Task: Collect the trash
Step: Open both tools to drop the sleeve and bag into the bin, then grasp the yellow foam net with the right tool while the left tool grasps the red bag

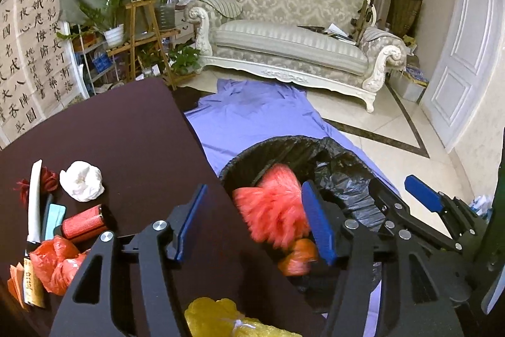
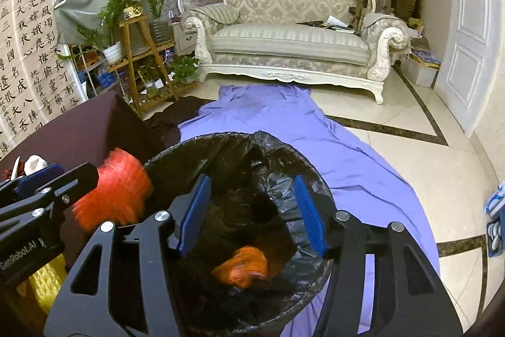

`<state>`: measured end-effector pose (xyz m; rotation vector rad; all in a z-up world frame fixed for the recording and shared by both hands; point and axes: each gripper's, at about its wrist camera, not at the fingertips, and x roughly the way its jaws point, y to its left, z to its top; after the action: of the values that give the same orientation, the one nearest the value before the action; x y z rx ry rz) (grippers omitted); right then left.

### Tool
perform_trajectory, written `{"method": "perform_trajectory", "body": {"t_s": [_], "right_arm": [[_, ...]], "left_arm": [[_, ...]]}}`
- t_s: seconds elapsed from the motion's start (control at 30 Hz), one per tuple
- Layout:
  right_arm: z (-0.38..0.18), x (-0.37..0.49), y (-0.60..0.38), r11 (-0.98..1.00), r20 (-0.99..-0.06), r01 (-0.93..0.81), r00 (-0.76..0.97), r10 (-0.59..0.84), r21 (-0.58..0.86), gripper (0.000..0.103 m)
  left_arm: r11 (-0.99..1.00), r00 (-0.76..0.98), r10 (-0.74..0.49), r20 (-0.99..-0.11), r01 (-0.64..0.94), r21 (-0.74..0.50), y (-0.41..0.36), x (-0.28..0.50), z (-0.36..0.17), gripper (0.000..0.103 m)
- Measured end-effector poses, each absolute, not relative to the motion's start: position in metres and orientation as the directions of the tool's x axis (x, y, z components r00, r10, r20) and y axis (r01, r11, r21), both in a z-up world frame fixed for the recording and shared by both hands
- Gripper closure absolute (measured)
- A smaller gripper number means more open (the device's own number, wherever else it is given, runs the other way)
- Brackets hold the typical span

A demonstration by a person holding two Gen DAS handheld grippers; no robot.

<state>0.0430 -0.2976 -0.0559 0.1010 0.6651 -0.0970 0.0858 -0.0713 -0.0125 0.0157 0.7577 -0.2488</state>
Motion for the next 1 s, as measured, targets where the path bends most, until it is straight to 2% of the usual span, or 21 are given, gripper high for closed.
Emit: {"method": "perform_trajectory", "body": {"t_s": [0.43,0.83,1.0], "right_arm": [[-0.056,0.022,-0.281,0.993,-0.627,0.102,0.778,-0.044,0.057,0.047],[-0.037,-0.011,-0.248,0.998,-0.614,0.017,0.789,0.020,0.054,0.047],[-0.028,-0.021,-0.228,0.998,-0.604,-0.037,0.794,0.064,0.057,0.042]], "left_arm": [[0.976,0.695,-0.203,-0.690,0.197,-0.089,-0.052,0.080,-0.010,0.040],[0.985,0.731,-0.170,-0.661,0.136,-0.104,-0.004,0.051,0.004,0.040],[0.992,0.748,-0.125,-0.652,0.080,-0.099,0.025,0.037,0.010,0.037]]}}
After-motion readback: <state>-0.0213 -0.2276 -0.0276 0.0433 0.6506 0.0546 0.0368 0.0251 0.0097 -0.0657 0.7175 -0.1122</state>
